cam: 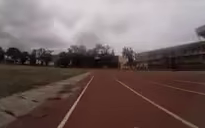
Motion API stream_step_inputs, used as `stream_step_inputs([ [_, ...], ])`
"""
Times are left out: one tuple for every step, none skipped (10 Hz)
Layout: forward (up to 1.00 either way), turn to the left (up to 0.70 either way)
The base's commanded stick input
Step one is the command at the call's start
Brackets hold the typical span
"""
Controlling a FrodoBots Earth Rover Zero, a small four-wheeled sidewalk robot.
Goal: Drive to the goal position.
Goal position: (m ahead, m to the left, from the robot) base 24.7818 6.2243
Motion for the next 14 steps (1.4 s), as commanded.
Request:
stream_step_inputs([
  [1.0,0.0],
  [1.0,0.0],
  [1.0,0.0],
  [1.0,0.0],
  [1.0,0.0],
  [1.0,0.0],
  [1.0,0.0],
  [1.0,0.0],
  [1.0,0.0],
  [1.0,0.0],
  [1.0,0.0],
  [1.0,0.0],
  [1.0,0.0],
  [1.0,0.0],
])
